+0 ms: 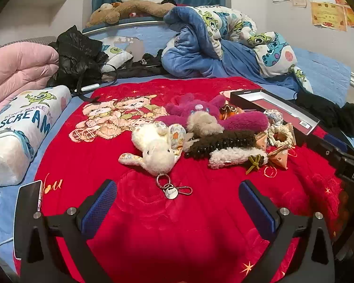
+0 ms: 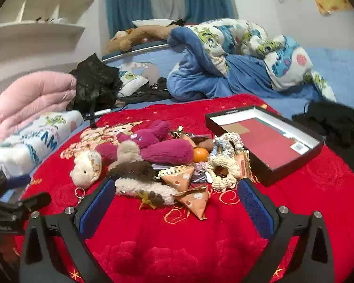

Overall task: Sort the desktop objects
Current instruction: 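Move both tools toward the pile of toys on the red bedspread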

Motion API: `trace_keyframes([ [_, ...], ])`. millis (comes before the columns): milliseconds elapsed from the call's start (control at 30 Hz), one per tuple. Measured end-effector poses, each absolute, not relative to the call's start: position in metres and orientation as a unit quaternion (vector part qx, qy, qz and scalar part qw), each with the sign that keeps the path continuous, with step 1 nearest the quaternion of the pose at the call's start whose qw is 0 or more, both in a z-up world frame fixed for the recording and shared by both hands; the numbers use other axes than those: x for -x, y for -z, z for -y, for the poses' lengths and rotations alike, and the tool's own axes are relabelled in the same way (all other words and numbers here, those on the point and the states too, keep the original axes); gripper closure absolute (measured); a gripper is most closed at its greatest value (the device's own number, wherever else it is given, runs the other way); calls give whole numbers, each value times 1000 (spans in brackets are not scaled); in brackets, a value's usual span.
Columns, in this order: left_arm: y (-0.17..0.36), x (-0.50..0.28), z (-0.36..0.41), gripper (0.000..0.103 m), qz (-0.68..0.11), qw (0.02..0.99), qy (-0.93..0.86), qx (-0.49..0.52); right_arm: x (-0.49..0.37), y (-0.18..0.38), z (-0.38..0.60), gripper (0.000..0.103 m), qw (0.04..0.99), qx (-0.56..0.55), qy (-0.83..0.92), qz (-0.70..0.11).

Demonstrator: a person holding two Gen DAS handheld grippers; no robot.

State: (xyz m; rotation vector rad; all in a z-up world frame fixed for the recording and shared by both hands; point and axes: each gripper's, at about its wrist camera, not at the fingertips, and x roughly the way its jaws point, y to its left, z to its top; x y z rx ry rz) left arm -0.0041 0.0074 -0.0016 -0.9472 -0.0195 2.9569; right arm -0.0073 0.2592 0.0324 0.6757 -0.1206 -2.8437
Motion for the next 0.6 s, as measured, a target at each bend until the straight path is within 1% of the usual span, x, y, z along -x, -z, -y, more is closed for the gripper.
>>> trace_keyframes([
  [167,2,6,-5,0,19,20,-951,308,8,-34,-267,0,106,-234,965,48],
  [333,1,7,-5,0,14,26,-952,305,8,-31,-270,0,111,-241,962,59],
  [500,0,8,-9,0,13,39,-952,302,7,-30,-273,0,156,-239,955,80],
  [600,0,8,-12,0,16,60,-951,304,3,-32,-268,0,155,-233,958,67],
])
